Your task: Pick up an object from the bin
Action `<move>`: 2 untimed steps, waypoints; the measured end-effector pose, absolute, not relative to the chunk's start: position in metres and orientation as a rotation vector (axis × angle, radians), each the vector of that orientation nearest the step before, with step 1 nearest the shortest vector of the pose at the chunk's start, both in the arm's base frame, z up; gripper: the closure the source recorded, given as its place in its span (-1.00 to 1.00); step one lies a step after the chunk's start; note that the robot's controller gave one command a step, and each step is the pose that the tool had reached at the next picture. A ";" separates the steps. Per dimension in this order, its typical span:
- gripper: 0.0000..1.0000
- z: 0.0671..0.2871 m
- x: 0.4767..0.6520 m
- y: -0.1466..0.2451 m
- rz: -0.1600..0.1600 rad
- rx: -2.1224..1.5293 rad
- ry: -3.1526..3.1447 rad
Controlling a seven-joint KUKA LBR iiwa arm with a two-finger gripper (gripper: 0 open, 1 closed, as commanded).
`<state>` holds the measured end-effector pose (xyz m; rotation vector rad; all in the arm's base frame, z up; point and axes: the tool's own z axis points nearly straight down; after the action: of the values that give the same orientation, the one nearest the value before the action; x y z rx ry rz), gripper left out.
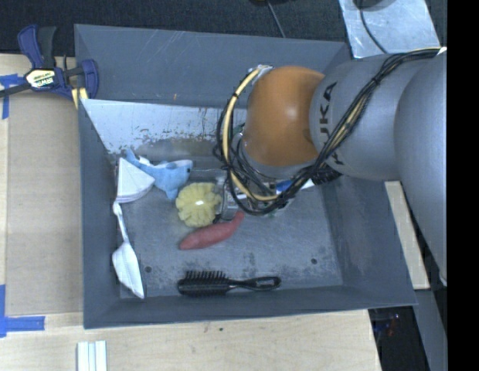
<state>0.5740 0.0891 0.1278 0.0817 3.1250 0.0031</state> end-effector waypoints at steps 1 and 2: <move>1.00 0.128 0.574 0.089 0.004 0.083 3.125; 1.00 0.101 0.584 0.076 0.011 0.122 3.115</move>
Offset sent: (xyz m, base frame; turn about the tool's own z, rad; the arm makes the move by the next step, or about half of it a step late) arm 0.0068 -0.0151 -0.0302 0.0267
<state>0.5837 0.0760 0.1014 0.1223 3.1153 0.0108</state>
